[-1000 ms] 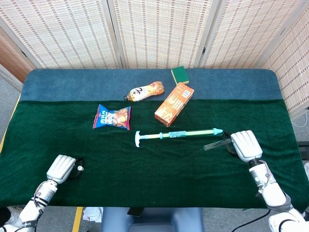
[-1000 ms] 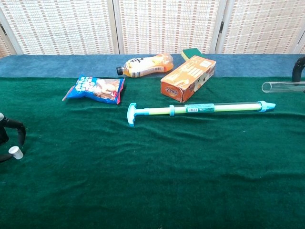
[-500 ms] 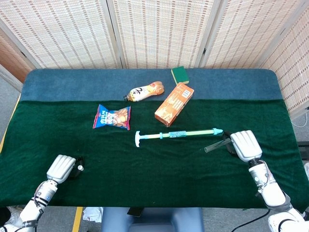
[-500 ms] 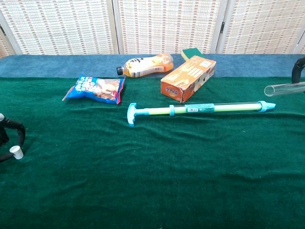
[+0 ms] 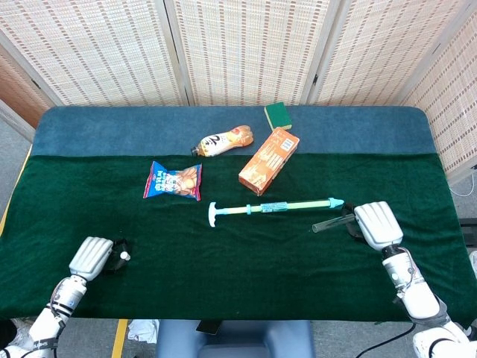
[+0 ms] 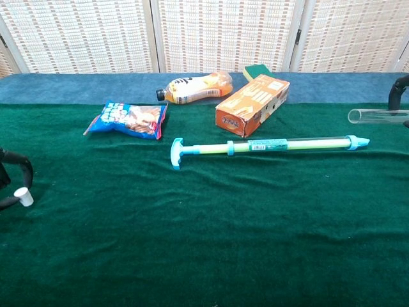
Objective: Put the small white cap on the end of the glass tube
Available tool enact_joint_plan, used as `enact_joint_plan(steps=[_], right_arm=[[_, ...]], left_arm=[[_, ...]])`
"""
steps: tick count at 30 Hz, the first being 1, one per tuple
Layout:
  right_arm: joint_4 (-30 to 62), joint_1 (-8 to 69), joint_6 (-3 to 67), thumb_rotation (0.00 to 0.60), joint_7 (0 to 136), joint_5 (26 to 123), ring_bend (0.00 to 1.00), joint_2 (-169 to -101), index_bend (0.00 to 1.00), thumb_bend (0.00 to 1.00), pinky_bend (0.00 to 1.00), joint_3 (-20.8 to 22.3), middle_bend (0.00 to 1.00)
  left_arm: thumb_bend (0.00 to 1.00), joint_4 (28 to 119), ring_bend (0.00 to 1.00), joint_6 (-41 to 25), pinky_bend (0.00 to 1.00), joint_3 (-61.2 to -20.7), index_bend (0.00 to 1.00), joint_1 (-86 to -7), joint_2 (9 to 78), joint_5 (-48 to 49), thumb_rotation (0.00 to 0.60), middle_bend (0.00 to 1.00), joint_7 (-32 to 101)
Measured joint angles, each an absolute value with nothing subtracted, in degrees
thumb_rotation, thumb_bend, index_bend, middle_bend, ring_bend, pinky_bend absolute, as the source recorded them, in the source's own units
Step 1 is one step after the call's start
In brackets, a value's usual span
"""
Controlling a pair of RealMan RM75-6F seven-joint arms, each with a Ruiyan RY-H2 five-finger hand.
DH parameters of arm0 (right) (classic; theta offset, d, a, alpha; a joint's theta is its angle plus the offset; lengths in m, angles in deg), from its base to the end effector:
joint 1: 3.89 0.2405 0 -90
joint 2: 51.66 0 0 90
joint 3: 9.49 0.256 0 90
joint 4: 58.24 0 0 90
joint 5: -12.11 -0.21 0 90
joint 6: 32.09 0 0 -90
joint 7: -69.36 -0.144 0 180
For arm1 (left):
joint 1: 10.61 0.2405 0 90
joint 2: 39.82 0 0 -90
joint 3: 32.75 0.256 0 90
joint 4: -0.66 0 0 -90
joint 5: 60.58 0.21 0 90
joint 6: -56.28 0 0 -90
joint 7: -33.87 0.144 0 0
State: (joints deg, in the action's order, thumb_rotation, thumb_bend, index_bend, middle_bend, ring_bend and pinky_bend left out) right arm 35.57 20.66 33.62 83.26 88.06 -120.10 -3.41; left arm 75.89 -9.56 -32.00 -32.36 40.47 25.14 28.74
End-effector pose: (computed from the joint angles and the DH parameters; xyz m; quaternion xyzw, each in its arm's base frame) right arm -0.2493 -0.2846 0.1018 0.7023 -0.3526 0.3385 0.5176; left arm -0.2991 0.2568 0.0413 -0.7075 -0.4213 -0.3497 0.4469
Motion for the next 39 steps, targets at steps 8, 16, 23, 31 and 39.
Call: enact_joint_plan(steps=[8, 16, 23, 31, 39], right_arm=[[38.24, 21.28, 31.87, 0.6, 78.42, 88.93, 1.0, -120.29, 0.95, 0.65, 1.0, -3.42, 1.0], [42.01, 24.05, 27.9, 0.6, 71.58, 90.05, 1.0, -122.79, 0.96, 0.65, 1.0, -2.62, 1.0], [43.37, 27.61, 24.23, 0.6, 67.89, 88.48, 1.0, -128.59, 0.96, 0.65, 1.0, -0.67, 1.0], [42.81, 31.21, 21.73, 0.6, 66.19, 83.73, 1.0, -136.5, 0.96, 0.65, 1.0, 1.96, 1.0], [41.93, 33.94, 21.6, 0.6, 66.67, 78.51, 1.0, -143.18, 0.96, 0.65, 1.0, 4.36, 1.0]], left_arm=[[0.5, 81.28, 0.83, -13.03, 0.79, -35.09, 0.6, -32.3, 36.67, 25.08, 0.6, 0.96, 16.25], [0.5, 88.42, 0.83, -18.4, 0.79, -39.08, 0.6, -32.38, 32.38, 25.82, 0.6, 0.97, 8.61], [0.5, 93.69, 0.83, -22.14, 0.79, -40.76, 0.6, -32.3, 29.87, 27.93, 0.6, 0.97, 5.9], [0.5, 97.44, 0.83, -25.16, 0.79, -40.78, 0.61, -32.27, 29.12, 31.81, 0.6, 0.96, 6.44], [0.51, 98.75, 0.83, -26.75, 0.79, -40.25, 0.61, -33.06, 30.18, 35.81, 0.6, 0.97, 10.21]])
